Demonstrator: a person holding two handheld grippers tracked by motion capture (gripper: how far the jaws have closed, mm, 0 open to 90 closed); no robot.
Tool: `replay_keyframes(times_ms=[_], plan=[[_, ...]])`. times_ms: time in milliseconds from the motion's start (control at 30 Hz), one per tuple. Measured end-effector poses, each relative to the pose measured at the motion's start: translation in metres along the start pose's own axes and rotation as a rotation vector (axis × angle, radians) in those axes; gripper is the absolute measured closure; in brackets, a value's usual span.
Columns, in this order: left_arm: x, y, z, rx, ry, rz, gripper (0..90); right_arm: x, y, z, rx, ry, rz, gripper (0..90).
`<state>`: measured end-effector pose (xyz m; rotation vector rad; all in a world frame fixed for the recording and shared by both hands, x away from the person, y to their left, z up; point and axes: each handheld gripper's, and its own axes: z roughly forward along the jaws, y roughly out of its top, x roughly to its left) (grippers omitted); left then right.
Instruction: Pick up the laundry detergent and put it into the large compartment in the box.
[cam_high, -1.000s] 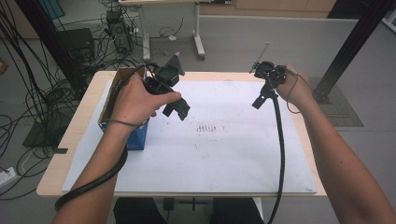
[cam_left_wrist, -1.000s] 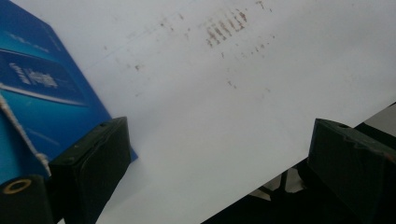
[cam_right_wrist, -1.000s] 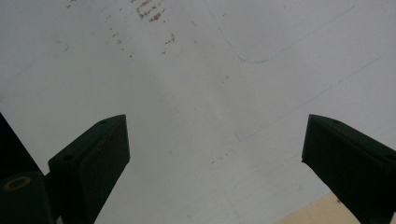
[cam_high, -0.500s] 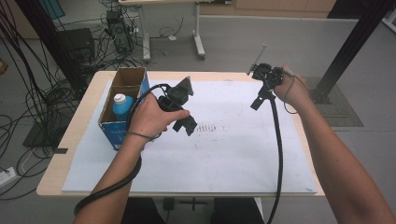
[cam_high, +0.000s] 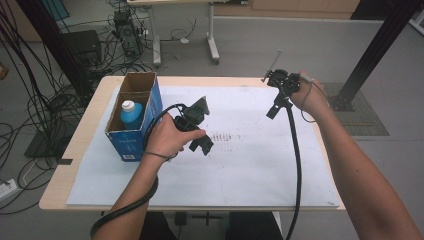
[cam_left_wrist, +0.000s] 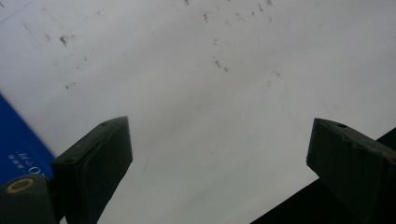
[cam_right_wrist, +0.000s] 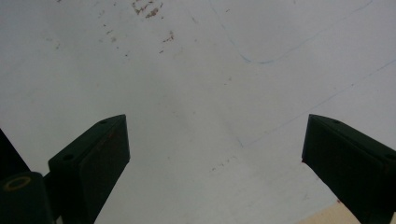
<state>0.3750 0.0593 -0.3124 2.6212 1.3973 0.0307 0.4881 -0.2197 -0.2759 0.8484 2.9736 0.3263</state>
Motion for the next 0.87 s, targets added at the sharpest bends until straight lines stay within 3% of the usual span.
replay_keyframes(times_ms=[233, 867], plan=[[0.0014, -0.0016, 0.0085, 0.010, 0.003, -0.010, 7.4, -0.0011, -0.0013, -0.0008, 0.005, -0.007, 0.001, 7.4], [0.0001, -0.0045, 0.0067, 0.001, -0.003, -0.013, 7.5, 0.0026, -0.0015, -0.0020, 0.006, -0.011, 0.006, 7.4]])
